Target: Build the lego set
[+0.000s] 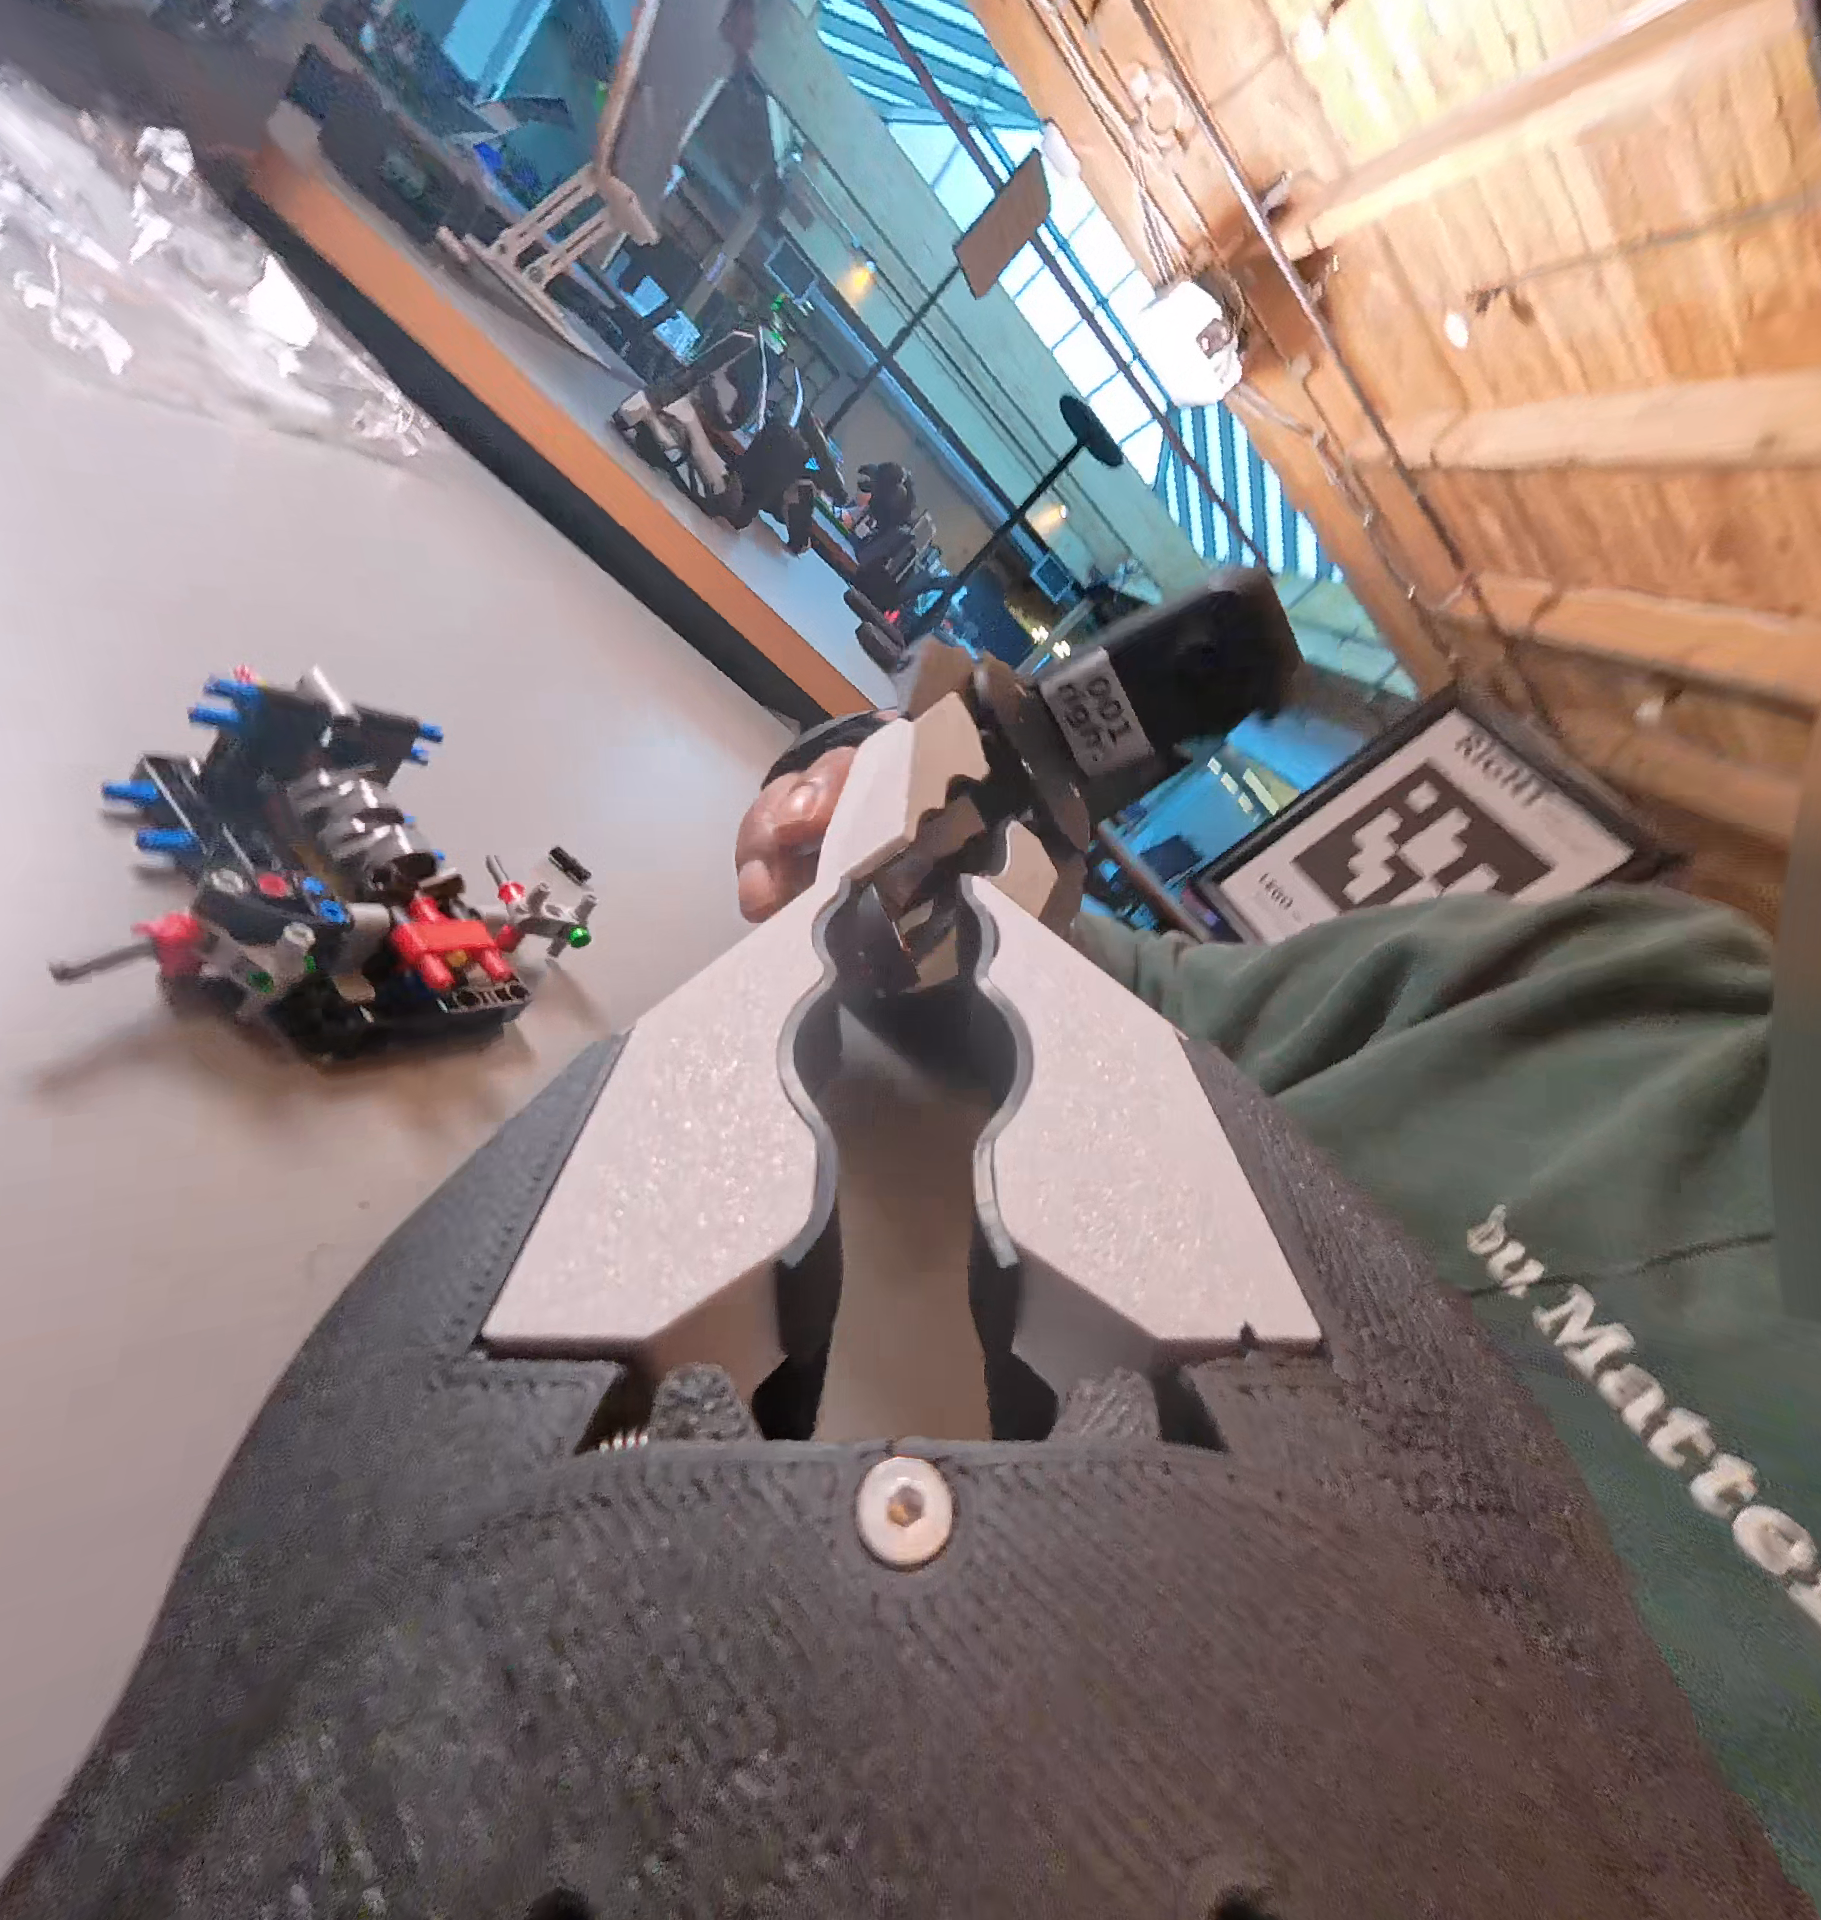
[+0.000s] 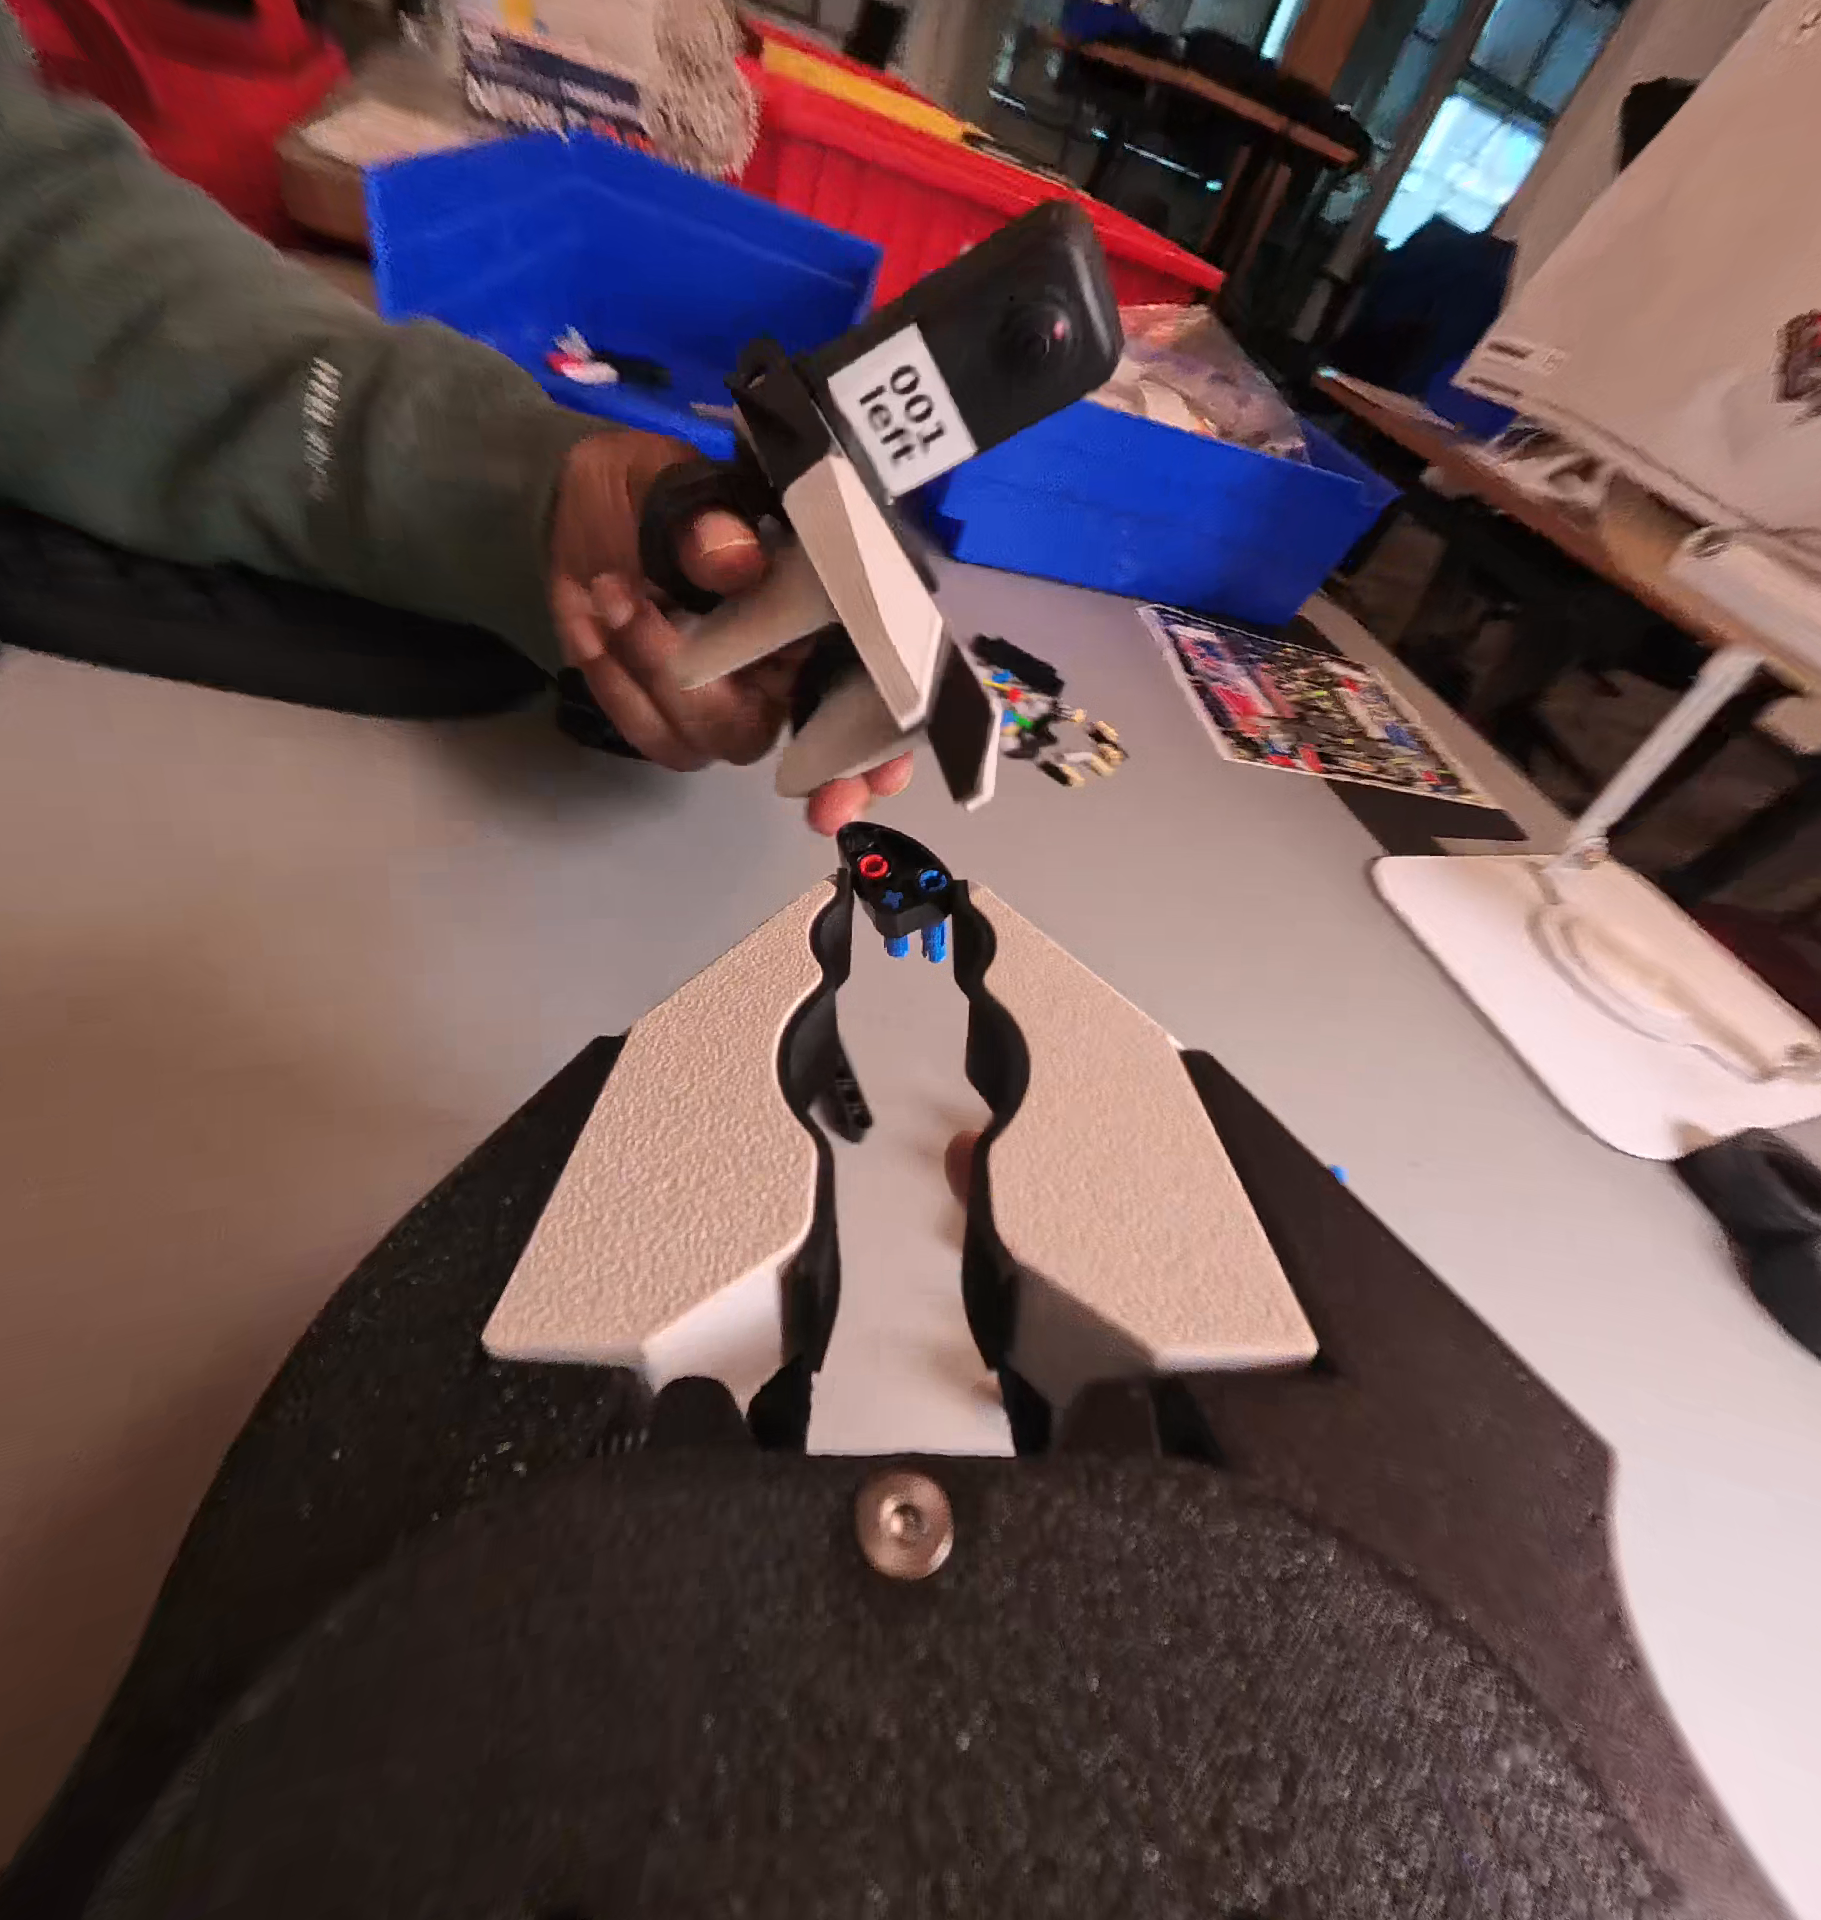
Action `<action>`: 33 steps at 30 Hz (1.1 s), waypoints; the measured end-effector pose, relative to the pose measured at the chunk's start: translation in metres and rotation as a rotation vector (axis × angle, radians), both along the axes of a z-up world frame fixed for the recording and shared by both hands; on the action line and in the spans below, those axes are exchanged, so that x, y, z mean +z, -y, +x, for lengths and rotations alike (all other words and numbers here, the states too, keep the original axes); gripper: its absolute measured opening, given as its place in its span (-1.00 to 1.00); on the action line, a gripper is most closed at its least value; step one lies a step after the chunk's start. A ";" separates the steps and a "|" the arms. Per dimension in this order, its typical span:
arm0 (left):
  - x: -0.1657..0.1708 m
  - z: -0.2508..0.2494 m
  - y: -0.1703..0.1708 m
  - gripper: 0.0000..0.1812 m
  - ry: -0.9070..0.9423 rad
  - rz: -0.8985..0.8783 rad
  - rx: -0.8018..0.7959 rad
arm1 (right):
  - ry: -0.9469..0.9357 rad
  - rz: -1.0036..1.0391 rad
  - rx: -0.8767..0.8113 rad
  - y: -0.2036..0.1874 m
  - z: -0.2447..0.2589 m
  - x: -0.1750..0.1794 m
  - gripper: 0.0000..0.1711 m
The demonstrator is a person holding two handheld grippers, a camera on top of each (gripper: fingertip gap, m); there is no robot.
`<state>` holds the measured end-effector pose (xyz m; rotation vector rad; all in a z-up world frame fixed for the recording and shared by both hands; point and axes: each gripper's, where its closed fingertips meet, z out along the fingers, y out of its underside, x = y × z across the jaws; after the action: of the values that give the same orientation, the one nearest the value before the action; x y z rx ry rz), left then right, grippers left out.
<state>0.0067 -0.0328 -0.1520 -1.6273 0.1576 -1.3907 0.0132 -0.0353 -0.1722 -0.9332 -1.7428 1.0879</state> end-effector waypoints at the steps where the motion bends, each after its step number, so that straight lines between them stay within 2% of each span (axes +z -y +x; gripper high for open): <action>1: 0.002 0.000 0.003 -0.82 -0.055 0.055 -0.007 | 0.018 -0.058 0.041 0.003 0.003 0.000 -0.81; 4: -0.002 0.004 0.011 -0.82 -0.287 0.214 -0.018 | 0.058 -0.253 0.190 0.019 0.014 0.003 -0.81; 7: -0.014 0.021 0.024 -0.80 -0.462 0.336 -0.088 | 0.085 -0.364 0.313 0.034 0.022 0.005 -0.81; 12: -0.015 0.044 0.044 -0.75 -0.483 0.434 -0.191 | 0.120 -0.471 0.443 0.052 0.032 0.008 -0.82; 17: -0.013 0.044 0.042 -0.71 -0.550 0.498 -0.143 | 0.155 -0.522 0.448 0.050 0.033 0.007 -0.82; 25: -0.016 0.046 0.044 -0.86 -0.871 0.748 -0.050 | 0.250 -0.625 0.434 0.044 0.031 -0.001 -0.82; 30: -0.014 0.039 0.031 -0.84 -1.010 0.825 0.084 | 0.222 -0.680 0.375 0.035 0.023 0.005 -0.83; 33: -0.014 0.040 0.030 -0.81 -1.054 0.866 0.109 | 0.240 -0.682 0.374 0.036 0.023 0.003 -0.84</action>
<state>0.0471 -0.0629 -0.1660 -1.3855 1.0894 -0.1535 0.0358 -0.0717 -0.1692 -1.2035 -1.8072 1.9588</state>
